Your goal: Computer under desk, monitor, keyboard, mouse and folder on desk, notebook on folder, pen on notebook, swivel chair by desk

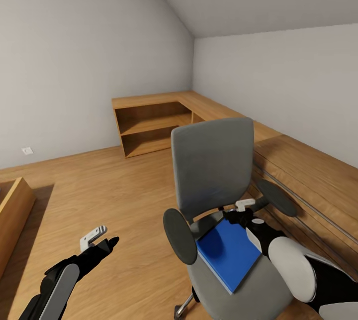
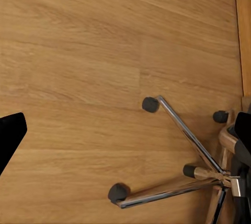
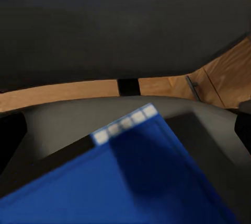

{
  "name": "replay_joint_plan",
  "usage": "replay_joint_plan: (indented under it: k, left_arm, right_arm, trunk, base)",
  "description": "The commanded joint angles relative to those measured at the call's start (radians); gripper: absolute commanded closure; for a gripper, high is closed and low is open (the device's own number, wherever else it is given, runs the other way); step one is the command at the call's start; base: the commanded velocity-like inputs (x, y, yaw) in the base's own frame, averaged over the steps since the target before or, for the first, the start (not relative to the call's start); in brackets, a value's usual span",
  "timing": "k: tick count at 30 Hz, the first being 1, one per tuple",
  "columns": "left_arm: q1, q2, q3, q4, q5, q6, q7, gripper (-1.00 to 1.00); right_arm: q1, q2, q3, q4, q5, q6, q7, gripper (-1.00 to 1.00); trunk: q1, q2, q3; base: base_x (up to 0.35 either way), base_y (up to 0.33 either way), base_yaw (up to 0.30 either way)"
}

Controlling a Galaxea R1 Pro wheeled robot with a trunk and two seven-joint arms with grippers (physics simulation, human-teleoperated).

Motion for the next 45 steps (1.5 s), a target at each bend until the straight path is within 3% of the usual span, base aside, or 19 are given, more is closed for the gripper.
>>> replay_joint_plan:
  k: [1, 10, 22, 45]
  left_arm:
    - [-0.001, 0.0, 0.0, -0.001, 0.011, 0.003, 0.009, -1.0]
    - [-0.001, 0.0, 0.0, -0.001, 0.011, 0.003, 0.009, -1.0]
    - [-0.001, 0.0, 0.0, 0.0, 0.011, 0.003, 0.009, -1.0]
    - [-0.001, 0.0, 0.0, 0.0, 0.01, 0.003, 0.009, -1.0]
  right_arm:
    - [-0.001, 0.0, -0.009, 0.006, 0.007, -0.02, 0.005, -1.0]
    - [-0.001, 0.001, -0.01, 0.014, 0.0, -0.047, 0.006, -1.0]
    - [-0.001, -0.001, -0.01, 0.013, -0.07, -0.055, 0.005, -1.0]
    - [-0.001, -0.001, -0.01, 0.013, -0.078, -0.059, 0.006, -1.0]
  trunk:
    - [0.0, 0.0, -0.001]
    - [0.0, 0.0, -0.001]
    - [0.0, 0.0, -0.001]
    - [0.0, 0.0, -0.001]
  base:
    - [0.0, 0.0, 0.0]
    - [0.0, 0.0, 0.0]
    - [0.0, 0.0, 0.0]
    - [0.0, 0.0, 0.0]
